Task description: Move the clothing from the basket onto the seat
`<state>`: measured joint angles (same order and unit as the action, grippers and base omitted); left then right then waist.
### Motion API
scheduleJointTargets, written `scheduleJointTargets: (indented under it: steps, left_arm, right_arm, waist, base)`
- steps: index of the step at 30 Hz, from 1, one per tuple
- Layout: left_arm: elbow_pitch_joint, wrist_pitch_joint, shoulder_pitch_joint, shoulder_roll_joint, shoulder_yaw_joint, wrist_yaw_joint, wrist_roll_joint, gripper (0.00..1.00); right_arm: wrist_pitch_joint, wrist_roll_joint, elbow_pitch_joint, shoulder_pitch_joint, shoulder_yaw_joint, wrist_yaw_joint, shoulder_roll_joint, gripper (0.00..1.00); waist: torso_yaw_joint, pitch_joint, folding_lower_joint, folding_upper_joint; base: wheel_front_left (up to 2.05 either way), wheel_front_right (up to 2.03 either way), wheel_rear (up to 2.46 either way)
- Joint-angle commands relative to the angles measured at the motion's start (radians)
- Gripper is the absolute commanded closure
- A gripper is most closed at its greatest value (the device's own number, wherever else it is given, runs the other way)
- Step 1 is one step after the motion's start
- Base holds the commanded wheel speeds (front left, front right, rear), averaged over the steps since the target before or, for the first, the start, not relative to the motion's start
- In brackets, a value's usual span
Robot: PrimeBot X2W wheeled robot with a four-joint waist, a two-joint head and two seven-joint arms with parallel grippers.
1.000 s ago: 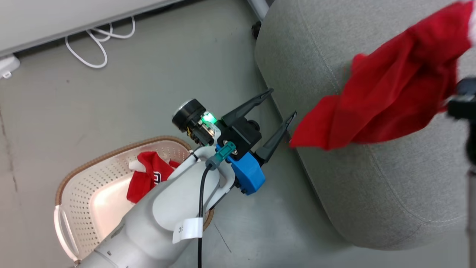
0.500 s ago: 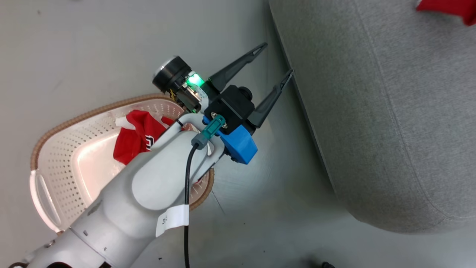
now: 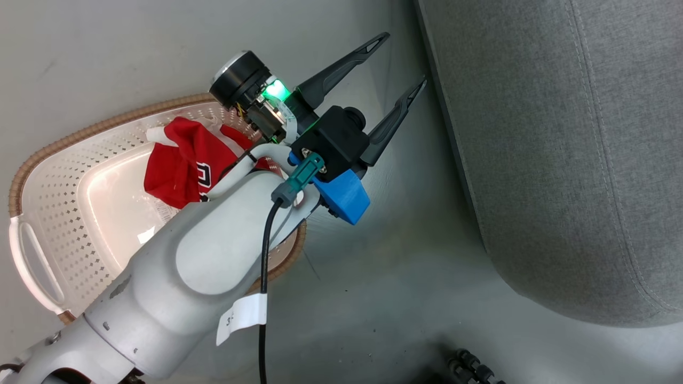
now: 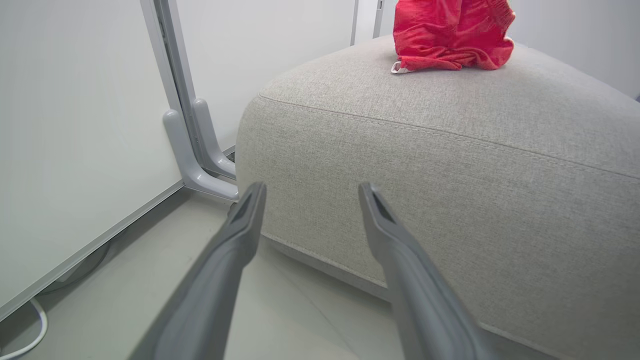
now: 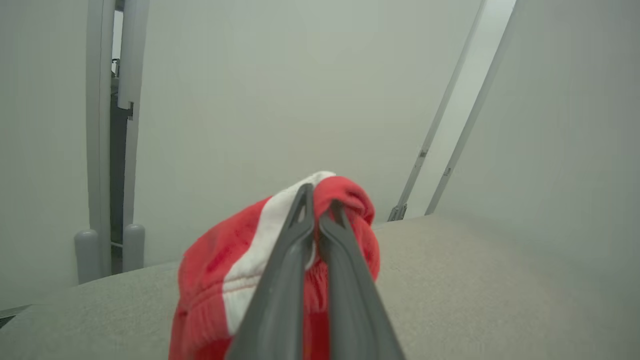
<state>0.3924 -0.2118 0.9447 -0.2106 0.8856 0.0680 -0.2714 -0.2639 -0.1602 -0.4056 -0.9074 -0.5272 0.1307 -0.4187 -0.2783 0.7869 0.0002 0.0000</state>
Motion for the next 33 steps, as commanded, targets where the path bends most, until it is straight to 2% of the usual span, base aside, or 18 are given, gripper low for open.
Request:
scheduleJointTargets:
  steps: [1,9,17,18,19,28,33]
  left_arm:
    - [-0.008,0.003,0.008,-0.009,0.001,-0.005,0.005,0.00]
    - [-0.024,0.011,0.008,-0.021,0.011,-0.009,0.000,0.00]
    - [-0.023,0.005,0.006,-0.023,0.015,-0.014,-0.010,0.00]
    - [-0.020,0.001,0.002,-0.021,0.015,-0.015,-0.009,0.00]
    - [-0.018,-0.002,-0.003,-0.019,0.016,-0.016,-0.011,0.00]
    - [0.026,-0.045,-0.062,0.025,0.004,-0.026,-0.048,0.00]
    - [0.031,-0.054,-0.121,0.044,-0.048,-0.046,-0.079,0.00]
  right_arm:
    - [-0.001,-0.001,-0.028,0.023,-0.001,0.000,0.030,1.00]
    - [-0.001,0.008,-0.118,0.062,0.013,0.000,0.108,1.00]
    - [-0.001,-0.020,-0.169,0.095,0.010,0.000,0.145,1.00]
    - [-0.001,-0.021,-0.169,0.102,0.010,0.000,0.145,0.62]
    - [-0.001,-0.019,-0.162,0.109,0.016,0.000,0.144,0.00]
    - [-0.001,0.003,-0.017,0.296,0.027,0.000,0.146,0.00]
    - [-0.001,0.023,0.093,0.408,0.059,0.000,0.146,0.00]
  waist:
    - [0.000,0.004,-0.0002,0.0000]
    - [0.003,0.015,-0.0002,0.0000]
    - [0.004,-0.002,-0.0002,0.0000]
    - [0.003,-0.010,-0.0002,0.0000]
    - [0.003,-0.019,-0.0002,0.0000]
    - [0.013,-0.179,-0.0002,0.0000]
    - [0.034,-0.299,-0.0002,0.0000]
  base:
    - [0.00,0.00,0.00]
    - [0.00,0.00,0.00]
    - [0.00,0.00,0.00]
    - [0.00,0.00,0.00]
    - [0.00,0.00,0.00]
    - [0.00,0.00,0.00]
    - [0.00,0.00,0.00]
